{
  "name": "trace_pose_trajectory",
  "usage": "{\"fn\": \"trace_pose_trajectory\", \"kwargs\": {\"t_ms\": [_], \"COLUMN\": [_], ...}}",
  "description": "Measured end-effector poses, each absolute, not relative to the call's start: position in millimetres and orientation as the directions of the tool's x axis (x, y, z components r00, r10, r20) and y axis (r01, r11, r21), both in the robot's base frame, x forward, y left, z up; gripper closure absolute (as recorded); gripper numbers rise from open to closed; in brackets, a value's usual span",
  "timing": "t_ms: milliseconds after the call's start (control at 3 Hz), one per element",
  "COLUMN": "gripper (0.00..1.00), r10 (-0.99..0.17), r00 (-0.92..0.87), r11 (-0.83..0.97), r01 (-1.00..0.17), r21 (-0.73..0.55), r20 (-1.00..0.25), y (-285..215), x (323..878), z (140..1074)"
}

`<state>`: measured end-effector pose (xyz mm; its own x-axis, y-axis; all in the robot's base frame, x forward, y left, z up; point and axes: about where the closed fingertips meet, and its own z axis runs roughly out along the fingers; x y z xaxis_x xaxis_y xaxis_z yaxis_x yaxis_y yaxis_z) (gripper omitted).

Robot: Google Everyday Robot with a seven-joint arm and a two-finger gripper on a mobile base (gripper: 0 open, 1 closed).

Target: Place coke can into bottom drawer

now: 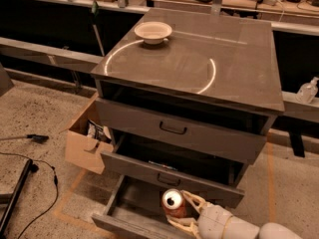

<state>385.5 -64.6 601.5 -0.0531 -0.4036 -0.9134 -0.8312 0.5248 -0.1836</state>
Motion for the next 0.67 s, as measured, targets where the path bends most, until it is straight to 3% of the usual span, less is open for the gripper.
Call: {"fn": "trace_pose_trajectory", "kwargs": {"t_ms": [667], "gripper": [1.0], "r10": [-0.462], "r00": [-0.105], "r11": [0.592], "r01": [-0.776], "r21": [-0.218], "r20": [-0.88], "y": [-64], "x": [421], "z": [531]}}
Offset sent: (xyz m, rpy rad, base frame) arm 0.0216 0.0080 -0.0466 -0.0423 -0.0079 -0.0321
